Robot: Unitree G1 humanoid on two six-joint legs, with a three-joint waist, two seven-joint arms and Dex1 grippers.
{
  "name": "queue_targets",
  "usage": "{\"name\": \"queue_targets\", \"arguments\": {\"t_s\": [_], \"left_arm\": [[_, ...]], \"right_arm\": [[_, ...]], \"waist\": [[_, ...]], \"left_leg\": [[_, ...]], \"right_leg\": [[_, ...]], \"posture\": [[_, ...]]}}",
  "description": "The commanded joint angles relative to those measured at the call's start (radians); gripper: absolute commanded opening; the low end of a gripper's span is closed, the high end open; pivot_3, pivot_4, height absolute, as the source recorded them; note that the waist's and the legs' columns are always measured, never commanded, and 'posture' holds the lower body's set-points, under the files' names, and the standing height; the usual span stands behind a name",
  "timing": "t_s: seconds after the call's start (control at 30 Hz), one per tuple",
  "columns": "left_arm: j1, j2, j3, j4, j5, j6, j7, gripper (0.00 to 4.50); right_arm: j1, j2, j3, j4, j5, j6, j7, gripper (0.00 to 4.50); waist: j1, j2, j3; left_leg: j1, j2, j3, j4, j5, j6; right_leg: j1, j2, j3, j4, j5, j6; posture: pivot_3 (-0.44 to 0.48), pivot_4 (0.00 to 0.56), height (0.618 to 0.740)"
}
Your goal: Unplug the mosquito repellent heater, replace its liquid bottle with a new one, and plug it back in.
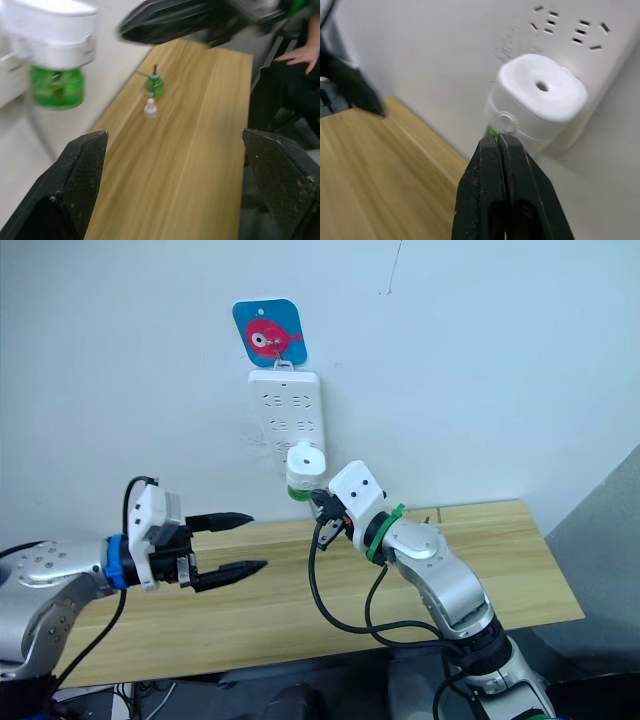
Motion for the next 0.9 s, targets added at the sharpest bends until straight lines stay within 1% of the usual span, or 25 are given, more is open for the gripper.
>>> {"name": "queue_targets", "arguments": {"t_s": [0.03,0.13,0.3,0.5,0.7,0.9], "left_arm": [[0.005,-0.024,0.012,-0.055,-0.016,-0.011,0.066,4.5],[0.002,-0.04,-0.009,-0.071,-0.011,-0.014,0.098,4.5],[0.0,-0.035,-0.026,-0.055,0.0,-0.034,0.105,4.5],[-0.004,-0.032,-0.04,-0.027,0.012,-0.062,0.098,4.5],[-0.014,-0.038,-0.07,0.027,0.037,-0.116,0.076,4.5],[-0.023,-0.036,-0.082,0.041,0.039,-0.128,0.076,4.5]], "right_arm": [[-0.035,0.029,-0.009,0.018,-0.028,-0.047,-0.015,0.05],[-0.038,0.044,-0.002,0.044,-0.04,-0.061,-0.005,0.05],[-0.045,0.064,0.009,0.055,-0.044,-0.061,0.009,0.05],[-0.043,0.08,0.01,0.066,-0.053,-0.066,0.003,0.05],[-0.053,0.105,-0.003,0.109,-0.088,-0.081,-0.033,0.05],[-0.056,0.114,-0.017,0.123,-0.093,-0.087,-0.041,0.05]], "waist": [[0.001,0.0,0.0],[0.001,0.0,0.0],[0.001,0.0,0.0],[0.001,0.0,0.0],[0.001,0.0,0.0],[0.001,0.0,0.0]], "left_leg": [[0.0,0.0,0.0,0.0,0.0,0.0],[0.001,0.0,0.0,0.0,0.0,0.0],[0.001,0.0,0.0,0.0,0.0,0.0],[0.001,0.0,0.0,0.0,0.0,0.0],[0.001,0.0,0.0,0.0,0.0,0.0],[0.001,0.0,0.0,0.0,0.0,0.0]], "right_leg": [[0.0,0.0,0.0,0.0,0.0,0.0],[0.001,0.0,0.0,0.0,0.0,0.0],[0.001,0.0,0.0,0.0,0.0,0.0],[0.001,0.001,0.0,0.0,0.0,0.0],[0.001,0.001,0.0,0.0,0.0,0.0],[0.001,0.001,0.0,0.0,0.0,0.0]], "posture": [[-0.096,0.126,0.74],[-0.096,0.126,0.74],[-0.09,0.123,0.74],[-0.09,0.123,0.74],[-0.096,0.121,0.74],[-0.104,0.119,0.74]]}}
